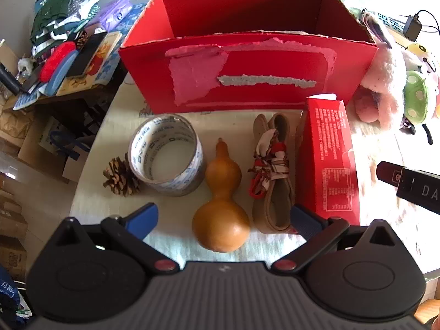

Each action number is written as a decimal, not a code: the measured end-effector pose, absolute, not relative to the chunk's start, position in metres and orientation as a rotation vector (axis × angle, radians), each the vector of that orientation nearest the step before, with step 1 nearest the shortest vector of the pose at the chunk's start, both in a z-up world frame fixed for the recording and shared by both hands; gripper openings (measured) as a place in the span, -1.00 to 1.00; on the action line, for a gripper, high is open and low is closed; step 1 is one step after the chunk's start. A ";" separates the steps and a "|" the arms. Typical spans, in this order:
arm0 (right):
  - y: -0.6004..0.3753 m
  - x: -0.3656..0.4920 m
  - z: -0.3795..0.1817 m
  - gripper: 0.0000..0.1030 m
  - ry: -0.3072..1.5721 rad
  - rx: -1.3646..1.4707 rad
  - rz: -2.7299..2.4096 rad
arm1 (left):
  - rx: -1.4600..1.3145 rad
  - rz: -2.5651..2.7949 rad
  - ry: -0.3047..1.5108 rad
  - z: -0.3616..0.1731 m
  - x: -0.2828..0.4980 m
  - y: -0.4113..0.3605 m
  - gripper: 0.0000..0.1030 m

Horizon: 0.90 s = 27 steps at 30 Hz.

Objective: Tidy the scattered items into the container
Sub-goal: 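Move the right tool toward the tall red patterned gift box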

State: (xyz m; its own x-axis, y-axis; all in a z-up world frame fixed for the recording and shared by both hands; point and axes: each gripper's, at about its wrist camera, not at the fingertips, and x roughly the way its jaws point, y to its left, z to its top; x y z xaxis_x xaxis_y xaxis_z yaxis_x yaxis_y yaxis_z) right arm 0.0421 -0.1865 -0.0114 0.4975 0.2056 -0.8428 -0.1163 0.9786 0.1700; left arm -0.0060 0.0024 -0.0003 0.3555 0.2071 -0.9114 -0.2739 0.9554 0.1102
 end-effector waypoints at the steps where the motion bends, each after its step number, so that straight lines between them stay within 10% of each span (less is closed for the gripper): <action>1: -0.186 0.042 -0.011 0.25 1.030 0.094 0.196 | -0.059 0.310 1.169 0.002 -0.006 0.003 0.98; 27: -0.189 0.046 -0.009 0.25 0.990 0.016 0.121 | -0.029 0.285 1.176 -0.001 0.000 -0.006 0.98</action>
